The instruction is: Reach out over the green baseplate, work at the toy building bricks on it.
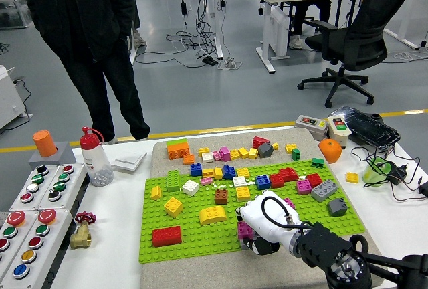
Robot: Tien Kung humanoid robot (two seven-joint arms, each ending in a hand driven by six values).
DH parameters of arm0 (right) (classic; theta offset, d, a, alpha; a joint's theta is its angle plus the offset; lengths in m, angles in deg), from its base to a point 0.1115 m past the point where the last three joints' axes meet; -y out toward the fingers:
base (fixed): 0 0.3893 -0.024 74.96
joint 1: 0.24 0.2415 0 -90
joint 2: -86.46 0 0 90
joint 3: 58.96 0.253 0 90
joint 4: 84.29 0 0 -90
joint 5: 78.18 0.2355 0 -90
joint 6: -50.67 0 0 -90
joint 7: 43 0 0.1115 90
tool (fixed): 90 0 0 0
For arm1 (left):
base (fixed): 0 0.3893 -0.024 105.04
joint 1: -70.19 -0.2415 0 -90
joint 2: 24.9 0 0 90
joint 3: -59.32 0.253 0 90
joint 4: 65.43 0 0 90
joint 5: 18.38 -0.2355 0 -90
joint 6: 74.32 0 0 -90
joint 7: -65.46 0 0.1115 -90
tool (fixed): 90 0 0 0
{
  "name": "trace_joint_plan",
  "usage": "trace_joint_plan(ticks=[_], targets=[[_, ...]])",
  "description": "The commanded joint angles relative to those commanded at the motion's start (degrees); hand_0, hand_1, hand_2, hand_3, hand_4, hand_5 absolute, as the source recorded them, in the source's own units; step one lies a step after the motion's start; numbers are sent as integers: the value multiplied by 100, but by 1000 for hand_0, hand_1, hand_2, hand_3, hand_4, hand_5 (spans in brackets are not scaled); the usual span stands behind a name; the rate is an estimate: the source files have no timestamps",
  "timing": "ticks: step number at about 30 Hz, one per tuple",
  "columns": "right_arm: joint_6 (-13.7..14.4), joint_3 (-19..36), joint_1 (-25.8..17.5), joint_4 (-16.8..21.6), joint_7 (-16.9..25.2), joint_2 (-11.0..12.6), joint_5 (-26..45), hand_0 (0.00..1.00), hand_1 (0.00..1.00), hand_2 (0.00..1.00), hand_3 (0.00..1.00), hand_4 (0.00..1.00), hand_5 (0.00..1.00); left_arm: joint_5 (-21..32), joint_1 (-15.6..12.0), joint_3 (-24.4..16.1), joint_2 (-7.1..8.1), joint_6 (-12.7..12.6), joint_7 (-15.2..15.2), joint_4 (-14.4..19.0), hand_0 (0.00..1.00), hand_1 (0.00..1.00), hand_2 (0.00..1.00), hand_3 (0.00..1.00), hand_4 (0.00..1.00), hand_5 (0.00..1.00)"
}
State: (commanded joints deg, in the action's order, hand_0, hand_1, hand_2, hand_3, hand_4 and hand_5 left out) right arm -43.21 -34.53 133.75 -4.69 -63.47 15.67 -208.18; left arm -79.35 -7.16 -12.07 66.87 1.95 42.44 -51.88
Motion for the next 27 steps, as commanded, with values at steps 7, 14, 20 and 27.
trace_joint_plan(ticks=[7,14,20,27], targets=[[315,-217,84,-20,29,89,0,259,337,528,546,590,316,31,21,25,-2,-4,6,-1,633,600,607,444,352,985],[454,-282,89,-12,16,113,0,359,357,532,548,593,310,42,15,34,-11,-7,6,-1,633,600,607,443,352,986],[468,-353,74,-21,5,114,0,390,363,532,548,595,310,45,-9,37,-19,-9,-1,3,633,600,607,443,352,985],[509,-371,54,-19,-4,113,0,745,492,541,546,604,311,37,-28,37,-17,-8,-9,5,634,600,608,443,352,983]])
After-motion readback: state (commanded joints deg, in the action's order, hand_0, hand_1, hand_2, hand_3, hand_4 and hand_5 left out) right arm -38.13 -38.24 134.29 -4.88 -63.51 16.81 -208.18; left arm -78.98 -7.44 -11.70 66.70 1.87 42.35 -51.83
